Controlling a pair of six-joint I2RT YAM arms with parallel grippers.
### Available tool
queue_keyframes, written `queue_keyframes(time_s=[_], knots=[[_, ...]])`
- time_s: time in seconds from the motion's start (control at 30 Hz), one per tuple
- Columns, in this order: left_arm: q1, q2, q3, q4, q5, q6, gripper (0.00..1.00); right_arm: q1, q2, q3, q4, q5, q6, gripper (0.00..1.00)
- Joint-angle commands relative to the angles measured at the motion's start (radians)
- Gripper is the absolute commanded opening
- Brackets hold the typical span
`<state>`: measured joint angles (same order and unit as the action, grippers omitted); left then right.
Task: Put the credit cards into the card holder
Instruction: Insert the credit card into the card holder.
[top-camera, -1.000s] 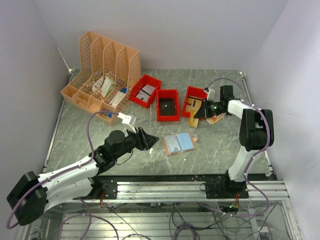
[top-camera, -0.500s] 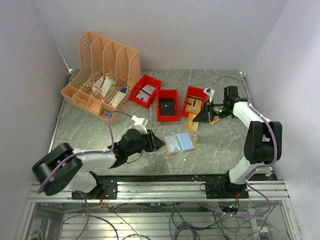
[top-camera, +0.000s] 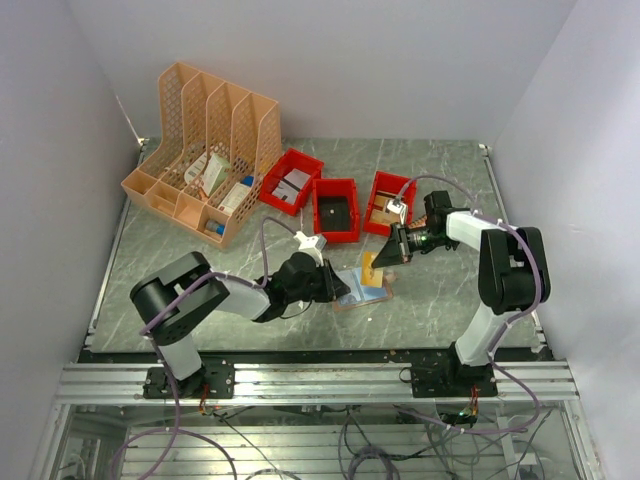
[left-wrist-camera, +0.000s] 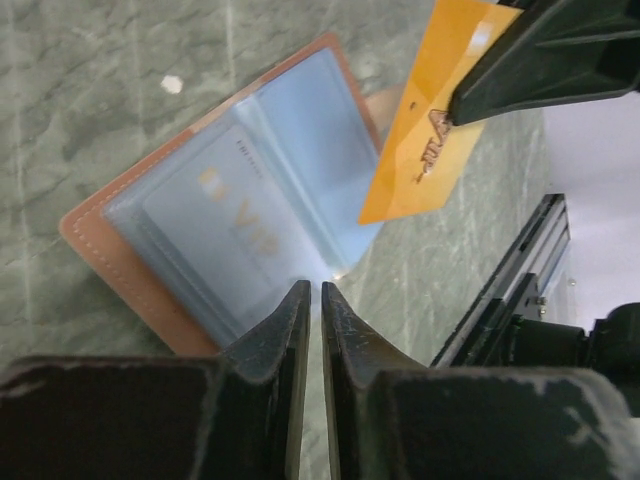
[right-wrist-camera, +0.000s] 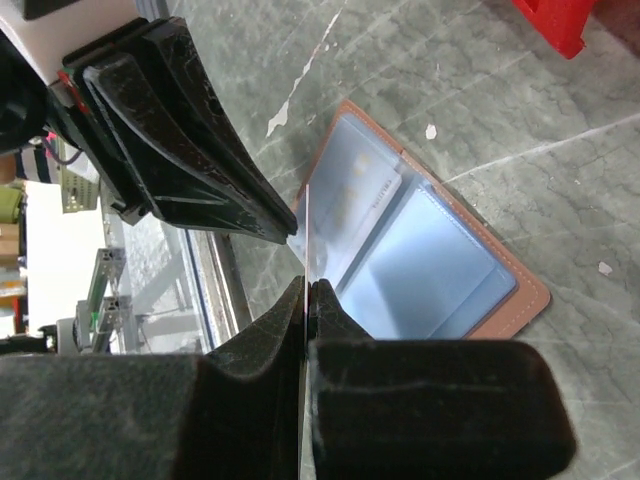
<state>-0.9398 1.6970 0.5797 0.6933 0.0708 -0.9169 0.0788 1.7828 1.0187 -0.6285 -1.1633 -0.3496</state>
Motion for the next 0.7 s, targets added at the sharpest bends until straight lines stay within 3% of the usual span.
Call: queue_keyframes(time_s=[0.0,0.67], knots=[[-0.004,0.029,0.012,0.009,-0.038,-0.002,0.19,0.016,0.055,-0.009,0.056,0.012,0.059,0.0],[-0.004,0.002,0.004,-0.138,-0.103,0.023,0.17,0.059,0.144,-0.001,0.054,0.063,0.078,0.0]])
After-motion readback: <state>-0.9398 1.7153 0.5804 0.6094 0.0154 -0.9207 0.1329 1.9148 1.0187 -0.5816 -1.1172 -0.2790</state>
